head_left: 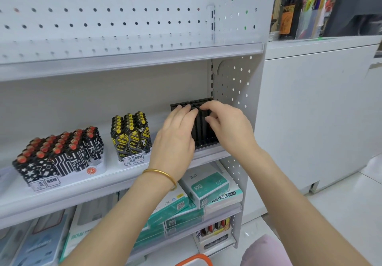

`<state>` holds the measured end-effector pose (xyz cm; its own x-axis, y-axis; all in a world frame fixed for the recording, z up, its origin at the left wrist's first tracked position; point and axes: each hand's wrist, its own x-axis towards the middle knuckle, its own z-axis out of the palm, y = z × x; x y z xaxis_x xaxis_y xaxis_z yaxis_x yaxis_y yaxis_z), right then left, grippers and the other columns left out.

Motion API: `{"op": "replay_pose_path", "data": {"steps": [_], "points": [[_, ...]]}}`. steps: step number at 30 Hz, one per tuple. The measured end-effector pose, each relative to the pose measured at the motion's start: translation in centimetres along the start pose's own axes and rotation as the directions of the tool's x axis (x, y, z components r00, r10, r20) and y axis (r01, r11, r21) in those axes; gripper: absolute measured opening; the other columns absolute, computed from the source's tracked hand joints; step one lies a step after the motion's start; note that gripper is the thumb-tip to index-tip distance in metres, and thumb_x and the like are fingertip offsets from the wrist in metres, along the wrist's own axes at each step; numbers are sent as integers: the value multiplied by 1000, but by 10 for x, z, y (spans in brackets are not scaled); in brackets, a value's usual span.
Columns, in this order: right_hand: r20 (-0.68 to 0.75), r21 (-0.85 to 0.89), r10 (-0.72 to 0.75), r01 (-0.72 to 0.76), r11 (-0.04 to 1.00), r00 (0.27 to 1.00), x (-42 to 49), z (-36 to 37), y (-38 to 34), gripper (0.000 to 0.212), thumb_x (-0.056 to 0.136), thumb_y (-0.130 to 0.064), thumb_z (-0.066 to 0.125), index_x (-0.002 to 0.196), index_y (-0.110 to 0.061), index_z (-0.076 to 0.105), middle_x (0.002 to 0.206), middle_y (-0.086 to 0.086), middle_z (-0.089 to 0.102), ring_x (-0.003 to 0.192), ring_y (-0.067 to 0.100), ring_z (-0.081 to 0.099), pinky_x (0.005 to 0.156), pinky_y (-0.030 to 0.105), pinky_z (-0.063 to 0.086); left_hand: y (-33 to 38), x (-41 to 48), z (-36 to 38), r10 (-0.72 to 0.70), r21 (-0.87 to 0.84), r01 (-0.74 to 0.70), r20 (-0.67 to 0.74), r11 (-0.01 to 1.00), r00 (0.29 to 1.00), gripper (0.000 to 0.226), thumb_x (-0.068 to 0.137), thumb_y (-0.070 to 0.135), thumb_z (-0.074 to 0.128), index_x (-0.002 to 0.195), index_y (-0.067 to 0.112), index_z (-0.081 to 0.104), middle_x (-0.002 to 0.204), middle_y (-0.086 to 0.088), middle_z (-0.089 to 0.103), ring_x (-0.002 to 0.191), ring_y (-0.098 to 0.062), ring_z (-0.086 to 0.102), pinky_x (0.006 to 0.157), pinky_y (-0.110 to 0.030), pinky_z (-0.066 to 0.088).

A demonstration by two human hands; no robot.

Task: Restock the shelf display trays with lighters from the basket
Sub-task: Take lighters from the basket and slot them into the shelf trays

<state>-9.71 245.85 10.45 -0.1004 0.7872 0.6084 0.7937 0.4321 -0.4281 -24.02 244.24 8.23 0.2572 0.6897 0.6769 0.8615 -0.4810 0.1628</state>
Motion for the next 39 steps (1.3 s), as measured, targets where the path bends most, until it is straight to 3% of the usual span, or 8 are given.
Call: {"op": "replay_pose_path", "data": {"steps": [6, 12, 18, 21, 25, 29, 35, 39], "points": [[-57, 102, -6, 12, 995, 998, -19, -10, 0, 42, 92, -14, 52, 131, -30, 50, 101, -2, 60, 84, 12, 53, 80, 33, 48, 5, 0, -6, 9, 27, -9, -7, 1000, 1000, 56, 85, -2, 50, 139, 9, 42, 147, -10, 39, 139, -28, 29, 113, -41, 28], [-46, 203, -2, 12, 979, 999, -75, -22, -12, 28, 92, -13, 52, 116, -25, 61, 90, -14, 59, 81, 9, 56, 76, 31, 50, 22, -57, -20, 25, -116, -47, -186, 992, 982, 41, 84, 5, 44, 122, 9, 58, 133, -4, 54, 121, -22, 46, 106, -30, 31], [202, 300, 26, -87, 950, 979, -162, 22, -15, 21, 89, -12, 55, 104, -22, 67, 81, -14, 63, 68, 9, 60, 72, 29, 50, 10, -180, 7, -113, -217, 99, -56, 971, 992, 35, 82, 12, 40, 108, 15, 64, 115, 5, 62, 109, -15, 52, 98, -20, 33], [452, 263, 55, -192, 945, 890, -202, 66, -6, 21, 90, -12, 53, 107, -17, 65, 83, -4, 66, 68, 14, 63, 73, 31, 51, -3, -242, 27, -219, -196, 244, 140, 950, 966, 34, 83, 14, 38, 106, 16, 63, 110, 3, 62, 105, -16, 52, 93, -25, 38], [798, 113, 120, -342, 933, 591, -263, 132, 6, 19, 93, -11, 52, 108, -8, 63, 91, 10, 63, 73, 26, 66, 45, 12, 44, -25, -328, 62, -446, -101, 550, 474, 829, 759, 30, 91, 4, 43, 109, 19, 62, 113, 2, 61, 104, -16, 54, 88, -28, 43], [919, -55, 207, -410, 910, 335, -304, 176, 25, 19, 94, -9, 49, 110, -7, 61, 102, 5, 56, 75, 28, 66, 53, 24, 51, -43, -390, 107, -504, 81, 692, 746, 717, 435, 32, 94, 7, 45, 123, 15, 54, 126, -3, 55, 111, -19, 55, 94, -28, 42], [942, -165, 257, -368, 915, 218, -325, 206, 43, 21, 96, -9, 45, 111, -8, 60, 104, 1, 49, 77, 28, 66, 56, 27, 51, -43, -488, 171, -282, 222, 563, 959, 796, 20, 58, 93, 13, 53, 144, 19, 28, 145, -9, 34, 121, -26, 48, 99, -37, 43], [937, -184, 270, -345, 920, 221, -329, 217, 47, 22, 96, -14, 46, 111, -11, 62, 104, 2, 58, 77, 23, 64, 63, 27, 47, -34, -538, 192, -158, 200, 353, 977, 914, -144, 87, 83, 11, 68, 148, 21, 11, 145, -17, 25, 124, -36, 41, 96, -45, 46]]}}
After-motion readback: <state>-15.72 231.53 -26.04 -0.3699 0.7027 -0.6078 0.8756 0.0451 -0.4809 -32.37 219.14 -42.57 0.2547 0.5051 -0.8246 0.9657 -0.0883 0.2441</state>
